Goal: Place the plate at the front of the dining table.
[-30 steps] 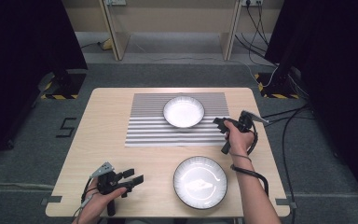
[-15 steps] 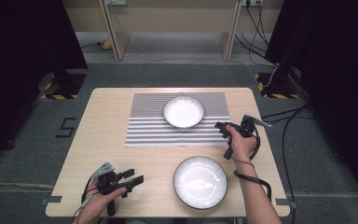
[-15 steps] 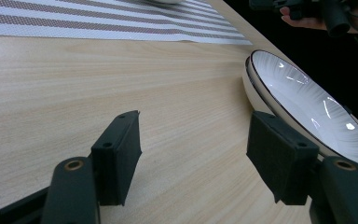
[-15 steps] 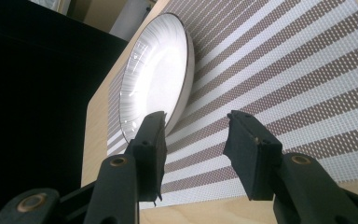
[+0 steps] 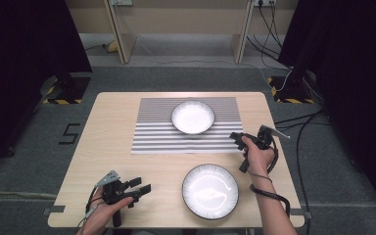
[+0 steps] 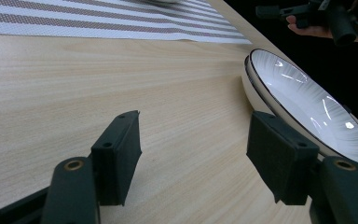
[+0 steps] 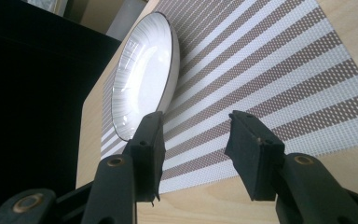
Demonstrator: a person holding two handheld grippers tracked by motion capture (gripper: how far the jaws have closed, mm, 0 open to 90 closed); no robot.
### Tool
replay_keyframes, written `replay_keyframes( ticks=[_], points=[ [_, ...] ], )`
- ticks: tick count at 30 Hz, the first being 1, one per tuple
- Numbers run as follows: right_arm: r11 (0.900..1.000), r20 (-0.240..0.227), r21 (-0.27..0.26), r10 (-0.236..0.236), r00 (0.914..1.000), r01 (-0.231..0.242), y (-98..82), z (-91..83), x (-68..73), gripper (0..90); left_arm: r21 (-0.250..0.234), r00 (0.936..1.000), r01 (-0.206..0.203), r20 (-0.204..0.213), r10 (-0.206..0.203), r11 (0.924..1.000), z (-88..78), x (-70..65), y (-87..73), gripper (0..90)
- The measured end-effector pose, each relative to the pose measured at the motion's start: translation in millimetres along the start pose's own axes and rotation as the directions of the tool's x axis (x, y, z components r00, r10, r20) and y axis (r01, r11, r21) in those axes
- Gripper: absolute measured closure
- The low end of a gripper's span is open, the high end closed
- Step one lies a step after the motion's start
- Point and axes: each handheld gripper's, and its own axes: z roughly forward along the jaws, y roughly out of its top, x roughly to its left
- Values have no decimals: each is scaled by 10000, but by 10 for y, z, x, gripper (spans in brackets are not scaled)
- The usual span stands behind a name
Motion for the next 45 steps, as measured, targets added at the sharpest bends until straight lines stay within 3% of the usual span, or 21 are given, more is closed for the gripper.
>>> replay_keyframes(
  ticks=[19, 45],
  points=[
    [10000, 114, -24, 69, 9999, -69, -80, -220, -209, 539, -7, 10000, 81, 17, -81, 10000, 1, -1, -3, 342],
    [9998, 203, -119, -137, 9997, 139, -193, -486, -325, 524, -51, 9999, 105, -28, -105, 9999, -17, -2, -7, 341]
  ],
)
